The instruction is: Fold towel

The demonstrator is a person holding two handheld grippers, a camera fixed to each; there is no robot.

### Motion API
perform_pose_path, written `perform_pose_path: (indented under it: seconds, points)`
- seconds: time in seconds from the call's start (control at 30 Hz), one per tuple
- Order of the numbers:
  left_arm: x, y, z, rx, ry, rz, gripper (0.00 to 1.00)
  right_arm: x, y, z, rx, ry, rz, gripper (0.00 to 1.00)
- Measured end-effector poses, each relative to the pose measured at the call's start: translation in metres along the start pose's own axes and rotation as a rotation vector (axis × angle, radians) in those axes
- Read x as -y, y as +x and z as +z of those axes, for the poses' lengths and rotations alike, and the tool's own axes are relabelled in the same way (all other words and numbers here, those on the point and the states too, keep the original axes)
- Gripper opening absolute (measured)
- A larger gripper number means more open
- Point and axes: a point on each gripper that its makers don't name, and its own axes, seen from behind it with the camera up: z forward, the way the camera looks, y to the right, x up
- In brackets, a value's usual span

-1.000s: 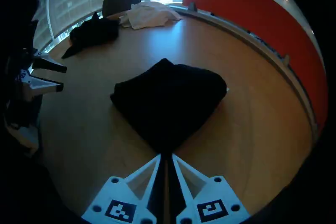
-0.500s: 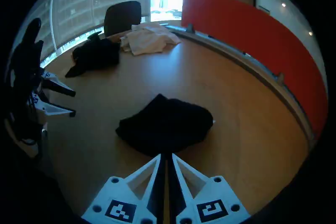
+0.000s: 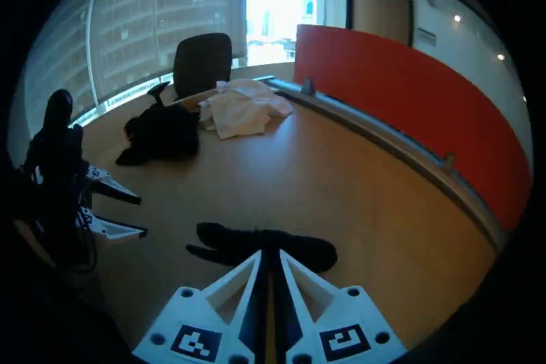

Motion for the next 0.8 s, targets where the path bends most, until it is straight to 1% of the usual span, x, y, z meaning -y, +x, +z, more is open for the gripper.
perform_pose_path:
  seconds: [0.2,0.4,0.6,0.8]
  points:
    - [0.001,0.004,0.001,-0.007,0.005,0.005,0.97,-0.011,0.015,-0.017,-0.027,-0.010,0.003,0.05]
    - [0.000,0.010,0.001,-0.015,0.004,0.005,0.97,-0.028,0.018,-0.040,-0.035,-0.039,0.008,0.05]
    - [-0.005,0.012,0.003,-0.015,-0.001,0.014,0.97,-0.059,0.007,-0.072,-0.033,-0.084,0.044,0.05]
    - [-0.010,0.015,0.006,-0.012,-0.004,0.032,0.97,-0.095,-0.015,-0.106,-0.018,-0.135,0.073,0.05]
